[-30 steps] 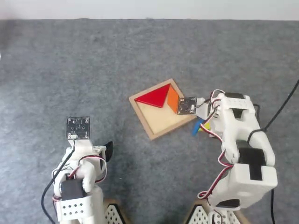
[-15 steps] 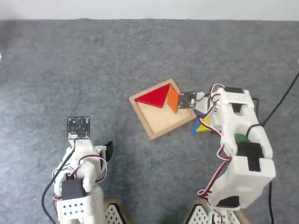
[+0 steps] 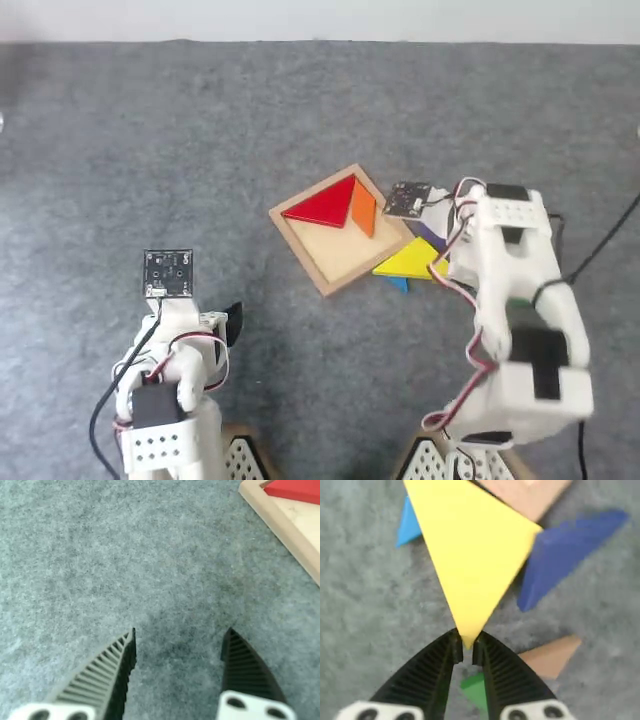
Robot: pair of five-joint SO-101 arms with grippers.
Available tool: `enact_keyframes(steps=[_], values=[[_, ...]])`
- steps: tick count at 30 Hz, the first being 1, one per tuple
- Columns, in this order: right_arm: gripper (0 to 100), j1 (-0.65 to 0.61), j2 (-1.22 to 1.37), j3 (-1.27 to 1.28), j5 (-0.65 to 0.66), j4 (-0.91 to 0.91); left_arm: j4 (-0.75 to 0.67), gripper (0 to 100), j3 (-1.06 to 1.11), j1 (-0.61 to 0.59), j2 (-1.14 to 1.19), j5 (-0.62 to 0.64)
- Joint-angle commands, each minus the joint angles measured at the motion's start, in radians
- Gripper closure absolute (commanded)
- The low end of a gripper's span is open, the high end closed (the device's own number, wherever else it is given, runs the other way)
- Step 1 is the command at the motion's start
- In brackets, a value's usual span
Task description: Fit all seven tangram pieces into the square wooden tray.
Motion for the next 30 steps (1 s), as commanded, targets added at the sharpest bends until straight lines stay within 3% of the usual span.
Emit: enact_keyframes(steps=[1, 5, 11, 15, 18, 30], values=[[99.1, -0.016, -0.18, 0.11, -0.175, -0.094, 0.005, 73, -0.022, 0.0, -0.021, 0.008], [98.8, -0.027, -0.332, 0.219, -0.295, -0.127, 0.005, 73, -0.022, 0.0, -0.021, 0.008], [89.8, -0.074, -0.512, 0.264, -0.052, 0.053, 0.005, 73, -0.022, 0.0, -0.021, 0.008], [76.7, -0.177, -0.536, 0.265, -0.041, -0.002, 0.005, 73, -0.022, 0.0, -0.021, 0.008], [71.1, -0.243, -0.493, 0.27, -0.015, -0.019, 0.005, 73, -0.022, 0.0, -0.021, 0.008], [70.7, -0.306, -0.179, 0.27, 0.026, -0.257, 0.005, 73, -0.022, 0.0, -0.021, 0.008]])
